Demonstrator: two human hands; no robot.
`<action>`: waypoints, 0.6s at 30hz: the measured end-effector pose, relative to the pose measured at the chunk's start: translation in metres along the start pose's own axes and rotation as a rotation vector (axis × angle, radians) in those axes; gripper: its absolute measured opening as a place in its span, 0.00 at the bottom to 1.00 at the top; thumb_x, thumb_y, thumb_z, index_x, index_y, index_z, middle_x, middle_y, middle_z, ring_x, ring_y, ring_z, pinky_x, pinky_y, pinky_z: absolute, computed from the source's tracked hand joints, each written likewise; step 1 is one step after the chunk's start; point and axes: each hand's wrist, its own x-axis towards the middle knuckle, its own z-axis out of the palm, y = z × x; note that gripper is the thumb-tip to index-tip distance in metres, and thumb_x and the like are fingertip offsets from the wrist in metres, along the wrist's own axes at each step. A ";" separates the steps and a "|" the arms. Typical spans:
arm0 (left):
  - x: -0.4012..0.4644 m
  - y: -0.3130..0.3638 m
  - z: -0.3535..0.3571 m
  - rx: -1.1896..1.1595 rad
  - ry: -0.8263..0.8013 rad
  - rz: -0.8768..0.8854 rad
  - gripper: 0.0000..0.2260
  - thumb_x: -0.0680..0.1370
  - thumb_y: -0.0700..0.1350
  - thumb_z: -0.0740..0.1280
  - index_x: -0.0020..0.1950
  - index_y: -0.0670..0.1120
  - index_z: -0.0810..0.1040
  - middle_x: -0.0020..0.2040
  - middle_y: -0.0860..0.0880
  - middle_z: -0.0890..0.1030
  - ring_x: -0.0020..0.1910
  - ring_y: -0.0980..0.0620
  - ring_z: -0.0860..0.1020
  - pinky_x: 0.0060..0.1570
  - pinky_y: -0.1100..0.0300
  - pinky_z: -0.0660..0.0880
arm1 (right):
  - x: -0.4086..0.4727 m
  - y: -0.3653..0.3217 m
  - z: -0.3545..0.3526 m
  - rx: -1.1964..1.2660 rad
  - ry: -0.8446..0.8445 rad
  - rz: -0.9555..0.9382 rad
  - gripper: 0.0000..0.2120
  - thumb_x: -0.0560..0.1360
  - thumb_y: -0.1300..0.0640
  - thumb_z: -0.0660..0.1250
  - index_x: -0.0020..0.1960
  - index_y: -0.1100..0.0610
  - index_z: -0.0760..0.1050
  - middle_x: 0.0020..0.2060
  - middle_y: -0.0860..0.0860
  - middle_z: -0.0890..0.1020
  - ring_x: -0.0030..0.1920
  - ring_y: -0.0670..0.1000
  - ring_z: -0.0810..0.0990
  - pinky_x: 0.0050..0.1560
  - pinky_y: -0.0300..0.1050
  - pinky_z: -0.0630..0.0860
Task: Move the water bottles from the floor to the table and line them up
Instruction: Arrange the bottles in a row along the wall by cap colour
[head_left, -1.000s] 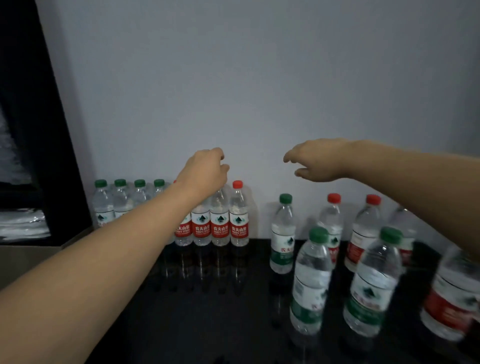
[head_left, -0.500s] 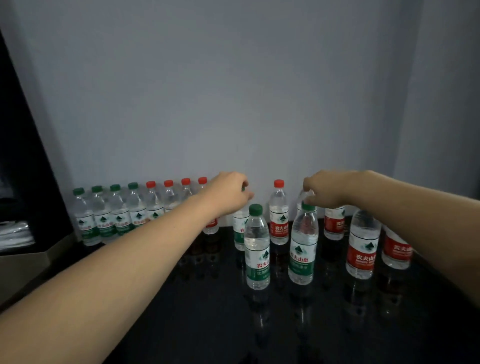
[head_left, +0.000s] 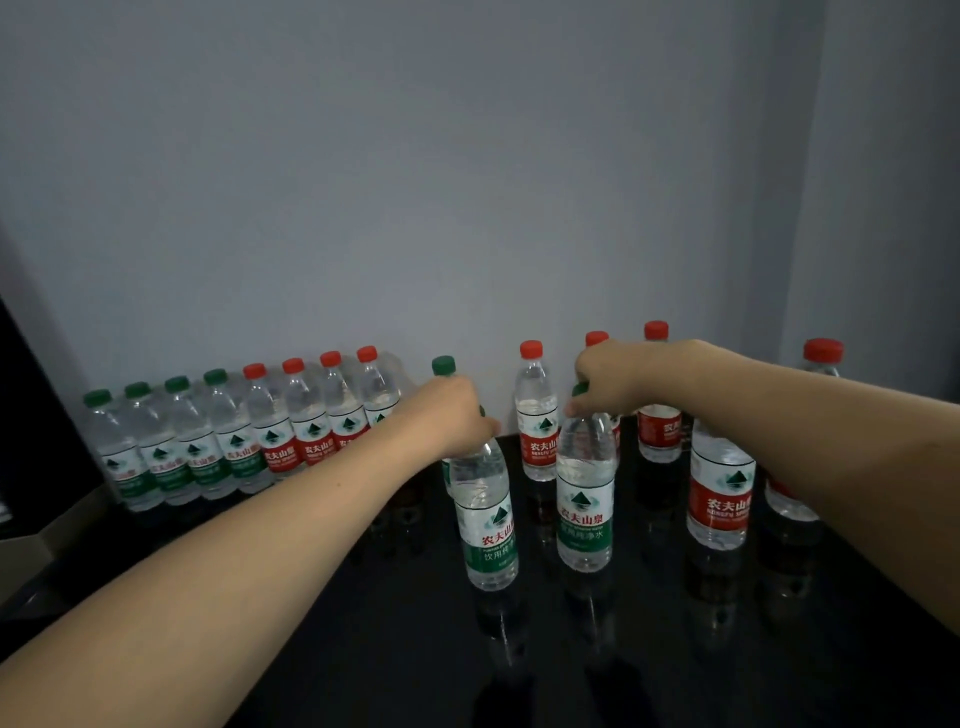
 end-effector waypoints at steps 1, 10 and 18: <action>-0.003 -0.001 -0.001 -0.010 0.000 -0.007 0.14 0.77 0.54 0.68 0.40 0.44 0.76 0.36 0.48 0.79 0.33 0.52 0.77 0.28 0.60 0.68 | -0.003 -0.002 -0.002 -0.013 -0.002 -0.018 0.15 0.76 0.42 0.65 0.45 0.54 0.71 0.41 0.49 0.78 0.41 0.48 0.78 0.39 0.42 0.72; -0.049 -0.007 -0.098 -0.006 0.111 -0.044 0.16 0.77 0.55 0.68 0.39 0.44 0.75 0.35 0.47 0.79 0.31 0.48 0.80 0.29 0.61 0.74 | -0.049 -0.048 -0.079 -0.181 0.106 -0.108 0.15 0.77 0.45 0.65 0.55 0.56 0.72 0.53 0.52 0.77 0.49 0.53 0.74 0.49 0.47 0.71; -0.089 -0.015 -0.222 0.019 0.410 0.009 0.17 0.77 0.55 0.67 0.35 0.44 0.73 0.34 0.45 0.77 0.31 0.44 0.78 0.27 0.61 0.64 | -0.095 -0.086 -0.207 -0.182 0.447 -0.134 0.16 0.77 0.45 0.64 0.55 0.57 0.74 0.54 0.54 0.78 0.52 0.56 0.76 0.53 0.50 0.74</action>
